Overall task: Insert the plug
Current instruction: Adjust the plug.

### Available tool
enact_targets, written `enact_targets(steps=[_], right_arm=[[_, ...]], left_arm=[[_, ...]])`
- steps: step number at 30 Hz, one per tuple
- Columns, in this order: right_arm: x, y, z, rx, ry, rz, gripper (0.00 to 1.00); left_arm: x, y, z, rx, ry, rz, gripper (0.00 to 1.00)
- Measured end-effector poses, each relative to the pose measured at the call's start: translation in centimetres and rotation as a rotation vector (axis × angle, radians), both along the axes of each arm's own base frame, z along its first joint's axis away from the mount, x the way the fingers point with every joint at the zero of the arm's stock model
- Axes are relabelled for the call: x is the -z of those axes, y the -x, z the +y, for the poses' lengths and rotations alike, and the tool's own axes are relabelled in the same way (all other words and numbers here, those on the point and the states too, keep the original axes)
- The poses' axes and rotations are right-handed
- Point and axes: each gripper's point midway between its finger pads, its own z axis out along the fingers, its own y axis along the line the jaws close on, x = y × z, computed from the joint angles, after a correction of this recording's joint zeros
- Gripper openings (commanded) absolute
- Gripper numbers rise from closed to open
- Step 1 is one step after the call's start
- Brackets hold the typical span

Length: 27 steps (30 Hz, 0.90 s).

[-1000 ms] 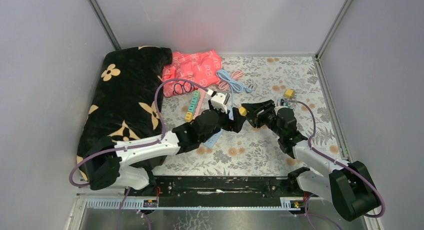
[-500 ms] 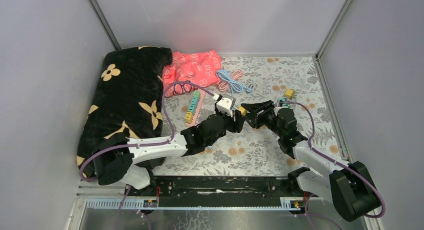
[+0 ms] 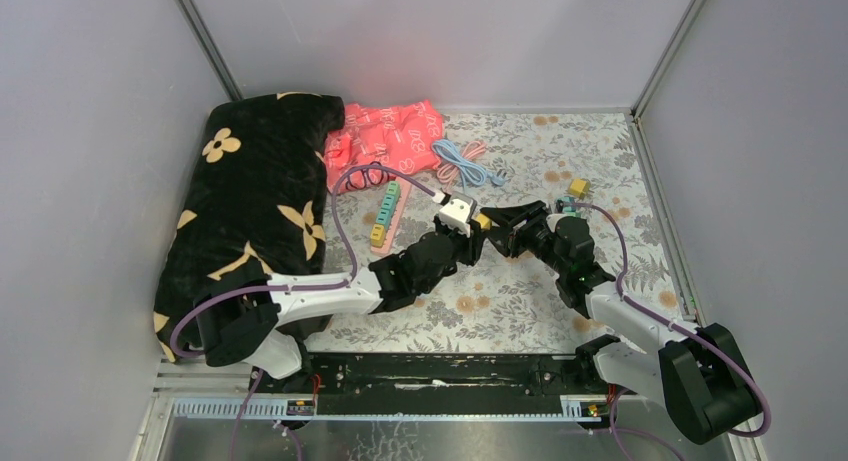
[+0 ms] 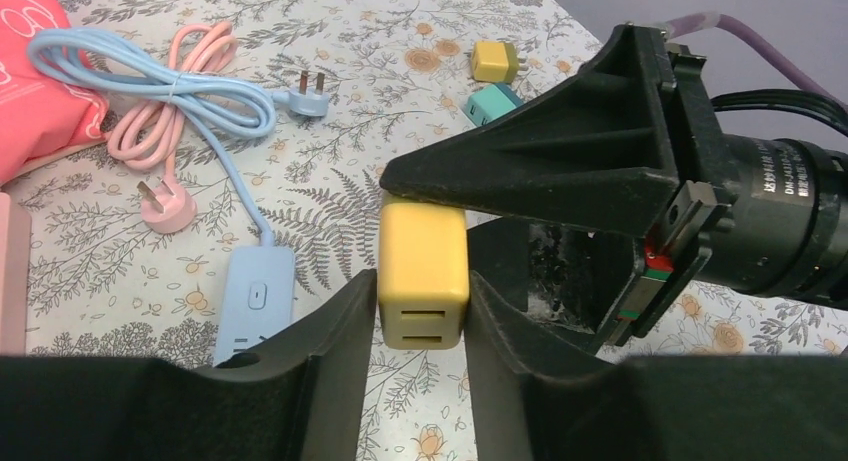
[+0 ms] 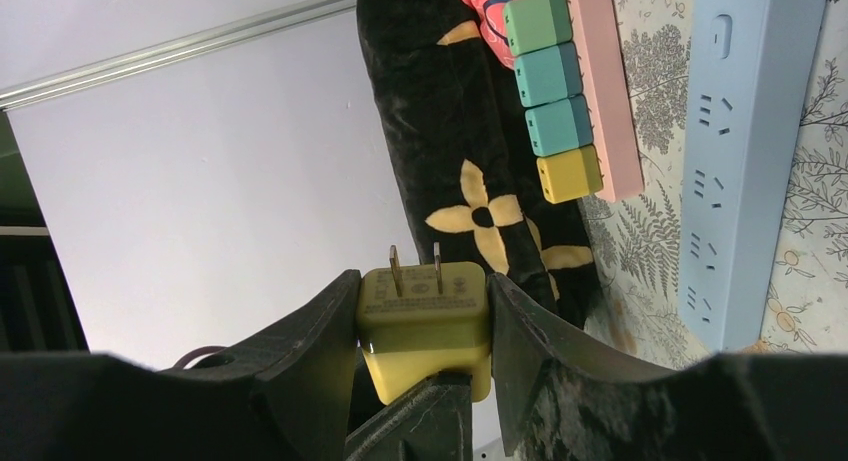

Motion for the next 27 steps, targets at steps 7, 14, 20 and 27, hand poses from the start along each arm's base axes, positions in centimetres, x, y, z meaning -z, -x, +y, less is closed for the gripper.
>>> enact_targets(steps=[7,14,20,27], right_arm=[[0.0,0.0,0.0,-0.003,-0.004,0.002,0.39],[0.0,0.2,0.0,-0.007,0.023,-0.023,0.52],[0.2,0.3,0.1,-0.028,0.099,-0.081,0.73],[0.4,-0.1,0.3,-0.082,0.259,-0.200,0.82]], left_arm=[[-0.1,-0.1,0.0,0.001,-0.003,-0.011,0.15],[-0.1,0.1,0.0,0.007,-0.003,-0.005,0.00],[-0.5,0.7,0.7,0.014,-0.012,0.023,0.00],[-0.9,1.1,3.3,0.014,-0.040,0.089,0.00]])
